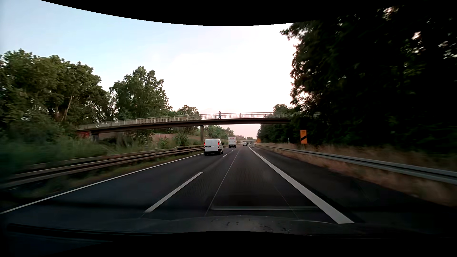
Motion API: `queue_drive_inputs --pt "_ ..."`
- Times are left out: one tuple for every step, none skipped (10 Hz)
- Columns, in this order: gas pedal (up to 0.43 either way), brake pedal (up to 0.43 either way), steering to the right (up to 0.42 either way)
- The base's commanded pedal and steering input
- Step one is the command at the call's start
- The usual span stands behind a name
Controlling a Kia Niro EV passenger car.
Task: Follow the waypoints while adhering to traffic rules and regulations
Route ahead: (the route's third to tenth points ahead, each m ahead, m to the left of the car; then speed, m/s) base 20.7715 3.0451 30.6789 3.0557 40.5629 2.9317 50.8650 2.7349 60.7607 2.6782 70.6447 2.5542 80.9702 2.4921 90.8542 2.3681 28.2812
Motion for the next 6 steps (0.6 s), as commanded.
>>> queue_drive_inputs --pt "0.138 0.000 -0.004" --pt "0.138 0.000 -0.003" --pt "0.138 0.000 -0.003" --pt "0.138 0.000 -0.003" --pt "0.138 0.000 -0.003" --pt "0.138 0.000 -0.003"
